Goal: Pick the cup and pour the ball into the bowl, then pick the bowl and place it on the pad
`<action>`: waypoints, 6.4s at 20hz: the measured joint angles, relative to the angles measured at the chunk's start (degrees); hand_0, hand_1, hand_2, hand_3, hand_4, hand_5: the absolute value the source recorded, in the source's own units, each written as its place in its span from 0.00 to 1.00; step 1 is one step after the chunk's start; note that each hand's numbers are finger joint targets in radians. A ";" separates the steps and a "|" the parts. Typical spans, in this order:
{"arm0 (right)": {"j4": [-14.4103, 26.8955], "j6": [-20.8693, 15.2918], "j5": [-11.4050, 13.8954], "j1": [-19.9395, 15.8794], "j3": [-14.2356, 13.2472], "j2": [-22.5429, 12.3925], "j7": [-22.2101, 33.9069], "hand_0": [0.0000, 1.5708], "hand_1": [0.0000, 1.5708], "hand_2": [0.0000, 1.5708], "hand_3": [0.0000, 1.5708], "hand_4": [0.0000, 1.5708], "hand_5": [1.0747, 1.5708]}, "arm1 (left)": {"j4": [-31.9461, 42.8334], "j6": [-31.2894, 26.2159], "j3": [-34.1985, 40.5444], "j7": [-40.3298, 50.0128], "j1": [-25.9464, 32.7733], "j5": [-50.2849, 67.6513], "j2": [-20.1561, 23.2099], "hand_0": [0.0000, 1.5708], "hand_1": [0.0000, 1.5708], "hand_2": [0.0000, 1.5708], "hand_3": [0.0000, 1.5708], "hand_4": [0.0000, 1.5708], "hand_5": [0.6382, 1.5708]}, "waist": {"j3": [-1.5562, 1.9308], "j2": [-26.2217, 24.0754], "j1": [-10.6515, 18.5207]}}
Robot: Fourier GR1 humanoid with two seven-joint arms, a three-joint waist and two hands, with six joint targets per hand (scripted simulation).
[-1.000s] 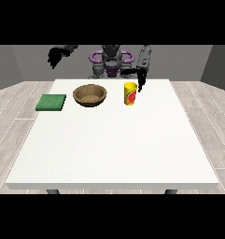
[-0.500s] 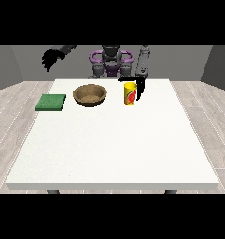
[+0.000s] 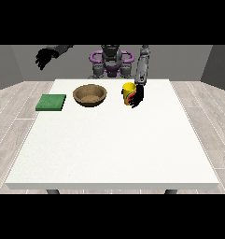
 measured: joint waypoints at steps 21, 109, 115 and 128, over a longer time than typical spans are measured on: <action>13.87 5.64 -4.68 -0.68 -5.56 -6.71 4.04 0.00 0.00 0.00 0.05 0.43 0.98 | 11.86 26.54 -18.68 26.58 -14.80 -31.16 -0.10 0.87 0.87 1.00 1.00 0.92 0.96 | 0.27 -12.65 0.83; 54.61 -8.25 5.83 -13.10 -1.70 8.78 -30.58 0.00 0.00 0.00 0.00 0.30 0.95 | -27.04 -30.78 17.10 46.91 -14.50 17.43 31.70 0.00 0.00 0.00 0.00 0.65 0.97 | -0.96 -4.24 17.26; 55.16 -12.26 6.08 -13.06 -2.58 7.84 -30.29 1.00 1.00 1.00 0.50 0.54 0.83 | -26.85 -33.31 18.88 47.50 -14.71 19.83 34.69 0.00 0.00 0.00 0.00 0.65 0.96 | -1.56 -3.33 18.19; 49.27 -23.02 9.89 -9.18 1.08 5.21 -23.26 1.00 1.00 1.00 0.75 0.64 0.95 | -25.54 -34.80 20.25 47.75 -14.74 21.96 35.85 0.00 0.00 0.00 0.00 0.76 0.95 | -0.75 -3.84 20.39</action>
